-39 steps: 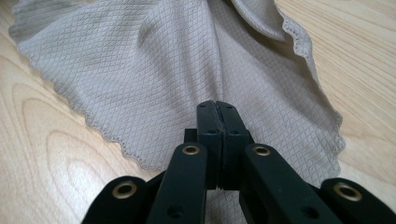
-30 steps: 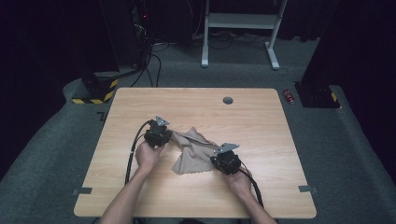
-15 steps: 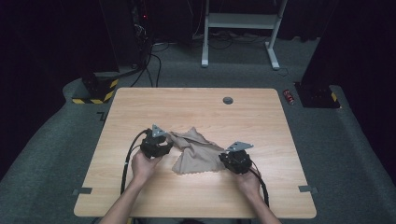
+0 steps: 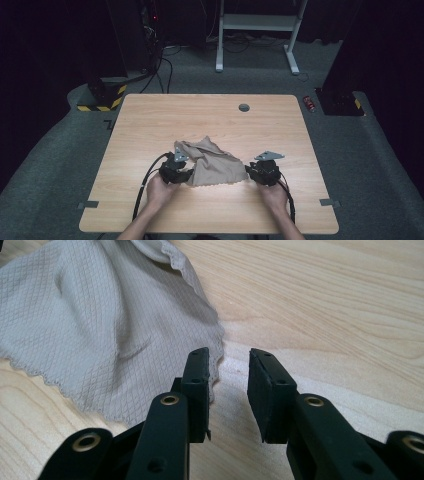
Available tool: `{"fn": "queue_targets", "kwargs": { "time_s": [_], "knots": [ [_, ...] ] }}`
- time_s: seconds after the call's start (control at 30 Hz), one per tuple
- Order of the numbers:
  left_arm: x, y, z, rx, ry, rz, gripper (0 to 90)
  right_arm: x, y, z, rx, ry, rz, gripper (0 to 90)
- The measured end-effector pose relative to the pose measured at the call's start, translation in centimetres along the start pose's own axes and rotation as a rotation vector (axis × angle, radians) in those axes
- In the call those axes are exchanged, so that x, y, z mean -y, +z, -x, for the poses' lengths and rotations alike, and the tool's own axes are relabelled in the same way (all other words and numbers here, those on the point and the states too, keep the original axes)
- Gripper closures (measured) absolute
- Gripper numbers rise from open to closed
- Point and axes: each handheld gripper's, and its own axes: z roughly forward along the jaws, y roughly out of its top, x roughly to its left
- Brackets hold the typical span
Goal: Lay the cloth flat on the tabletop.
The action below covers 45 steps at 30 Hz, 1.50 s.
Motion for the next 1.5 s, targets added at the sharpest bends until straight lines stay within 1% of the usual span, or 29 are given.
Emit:
{"fn": "queue_targets", "kwargs": {
  "time_s": [0.03, 0.1, 0.17, 0.2, 0.23, 0.27, 0.3, 0.33, 0.43, 0.5, 0.53, 0.67, 0.77, 0.83, 0.93, 1.03, 1.17, 1.23, 1.3, 1.37, 1.4, 1.43, 1.47, 1.5],
  "knots": [
    [0.0, 0.1, 0.1, -0.006, 0.004, -0.007, 57.4, 0.1, 0.1, 0.0, -0.003, -0.007, -0.003, 69.1],
    [0.0, 0.3, 0.2, -0.003, 0.01, -0.016, 58.6, 0.2, 0.2, -0.3, -0.008, -0.016, -0.015, 68.9],
    [0.1, 0.3, 0.2, 0.003, 0.018, -0.008, 61.7, 0.3, 0.4, -0.4, -0.016, -0.023, -0.024, 69.0],
    [0.1, 0.3, 0.3, 0.009, 0.02, -0.006, 63.5, 0.4, 0.6, -0.5, -0.016, -0.021, -0.028, 69.0],
    [0.1, 0.3, 0.3, 0.018, 0.02, -0.006, 67.5, 0.5, 0.7, -0.7, -0.018, -0.031, -0.023, 70.1],
    [0.1, 0.3, 0.4, 0.029, 0.031, -0.008, 70.0, 0.5, 0.7, -0.7, -0.02, -0.034, -0.026, 71.9],
    [0.1, 0.3, 0.4, 0.029, 0.031, -0.008, 72.8, 0.5, 0.7, -0.7, -0.02, -0.034, -0.026, 71.9],
    [0.0, 0.3, 0.5, 0.037, 0.037, -0.013, 72.8, 0.5, 0.7, -0.9, -0.02, -0.035, -0.029, 73.6],
    [0.0, 0.3, 0.7, 0.048, 0.047, -0.015, 81.3, 0.5, 0.6, -1.2, -0.016, -0.072, -0.037, 82.6],
    [0.0, 0.3, 0.9, 0.051, 0.058, -0.016, 86.5, 0.5, 0.5, -1.3, -0.018, -0.076, -0.041, 88.1],
    [0.0, 0.3, 0.9, 0.051, 0.058, -0.016, 88.0, 0.5, 0.5, -1.3, -0.018, -0.076, -0.041, 88.1],
    [0.0, 0.3, 1.2, 0.041, 0.084, -0.018, 89.4, 0.6, 0.5, -1.3, -0.011, -0.08, -0.033, 89.3],
    [0.1, 0.2, 1.2, 0.038, 0.093, -0.019, 89.7, 0.8, 0.3, -1.3, -0.009, -0.072, -0.033, 89.4],
    [0.3, 0.0, 1.0, 0.034, 0.092, -0.017, 89.9, 0.9, 0.1, -1.2, -0.008, -0.079, -0.03, 89.4],
    [0.8, -0.5, 0.7, 0.041, 0.071, -0.011, 89.9, 1.1, -0.5, -1.2, -0.008, -0.075, -0.028, 89.5],
    [1.1, -1.2, 0.7, 0.037, 0.074, -0.007, 89.9, 1.3, -0.9, -1.3, -0.013, -0.091, -0.021, 89.5],
    [1.9, -2.4, 0.8, 0.024, 0.088, 0.003, 89.9, 1.9, -1.6, -1.8, -0.02, -0.105, -0.018, 89.4],
    [2.5, -2.8, 0.8, 0.021, 0.079, 0.008, 89.9, 2.4, -1.8, -1.9, -0.021, -0.105, -0.024, 89.5],
    [3.1, -3.1, 0.8, 0.03, 0.067, 0.008, 89.9, 2.8, -2.1, -2.0, -0.032, -0.104, -0.028, 89.5],
    [3.6, -3.3, 1.0, 0.026, 0.066, 0.007, 89.9, 3.1, -2.3, -2.3, -0.039, -0.112, -0.031, 89.5],
    [3.8, -3.5, 1.0, 0.02, 0.073, 0.004, 89.9, 3.3, -2.4, -2.5, -0.04, -0.115, -0.032, 89.4],
    [4.0, -3.5, 1.1, 0.027, 0.066, 0.002, 89.9, 3.4, -2.4, -2.7, -0.041, -0.119, -0.036, 89.4],
    [4.2, -3.6, 1.1, 0.024, 0.07, -0.002, 89.9, 3.6, -2.5, -2.9, -0.044, -0.124, -0.039, 89.3],
    [4.4, -3.7, 1.2, 0.026, 0.064, 0.001, 89.8, 3.7, -2.5, -3.1, -0.048, -0.124, -0.038, 88.8]
  ]
}}
